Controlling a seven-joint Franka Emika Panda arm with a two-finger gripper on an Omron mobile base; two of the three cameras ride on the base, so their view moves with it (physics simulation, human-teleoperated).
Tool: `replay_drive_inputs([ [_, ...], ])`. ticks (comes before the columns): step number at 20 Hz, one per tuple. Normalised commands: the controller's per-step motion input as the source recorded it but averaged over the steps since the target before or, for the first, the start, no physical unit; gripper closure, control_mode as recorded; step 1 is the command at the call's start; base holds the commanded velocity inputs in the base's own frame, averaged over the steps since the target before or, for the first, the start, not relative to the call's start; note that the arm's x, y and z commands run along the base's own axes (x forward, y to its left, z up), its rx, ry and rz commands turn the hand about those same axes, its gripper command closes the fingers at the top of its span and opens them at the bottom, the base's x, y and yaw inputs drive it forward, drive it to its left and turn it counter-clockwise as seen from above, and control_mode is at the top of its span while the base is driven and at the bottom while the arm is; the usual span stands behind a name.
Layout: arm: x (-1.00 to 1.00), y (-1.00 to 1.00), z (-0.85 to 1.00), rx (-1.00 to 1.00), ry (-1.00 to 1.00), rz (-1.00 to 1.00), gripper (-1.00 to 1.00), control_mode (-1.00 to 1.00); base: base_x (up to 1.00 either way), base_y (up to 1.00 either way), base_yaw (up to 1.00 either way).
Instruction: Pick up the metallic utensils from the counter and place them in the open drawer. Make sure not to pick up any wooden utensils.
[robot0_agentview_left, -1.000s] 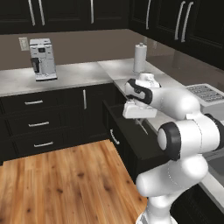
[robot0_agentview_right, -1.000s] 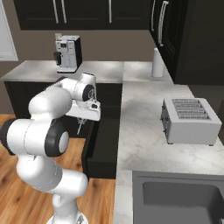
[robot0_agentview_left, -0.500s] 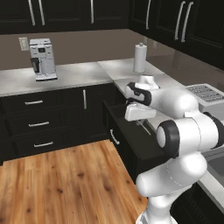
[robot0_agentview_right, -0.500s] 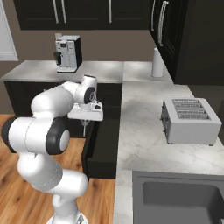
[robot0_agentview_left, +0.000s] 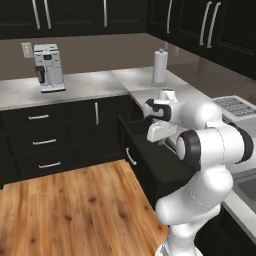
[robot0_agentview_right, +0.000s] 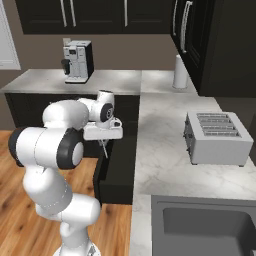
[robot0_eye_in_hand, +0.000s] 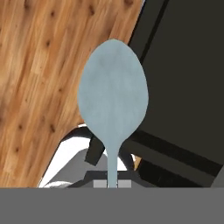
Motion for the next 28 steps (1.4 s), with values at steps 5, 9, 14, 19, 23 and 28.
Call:
replay_drive_inputs([
  [5, 0.4, 0.0, -0.28, 0.0, 0.0, 0.02, 1.0, -1.0, 0.0, 0.0, 0.0],
  [9, 0.21, 0.01, -0.18, 0.0, -0.01, 0.0, 1.0, -1.0, 0.0, 0.0, 0.0],
  [14, 0.15, 0.22, -0.18, 0.01, -0.08, -0.04, 1.0, -1.0, 0.0, 0.0, 0.0],
  [19, 0.05, 0.22, -0.16, 0.05, -0.15, -0.1, 1.0, -1.0, 0.0, 0.0, 0.0],
  [23, 0.02, 0.07, -0.03, 0.06, -0.18, -0.16, 1.0, -1.0, 0.0, 0.0, 0.0],
  [28, 0.08, 0.0, -0.11, 0.05, -0.15, -0.18, 1.0, -1.0, 0.0, 0.0, 0.0],
])
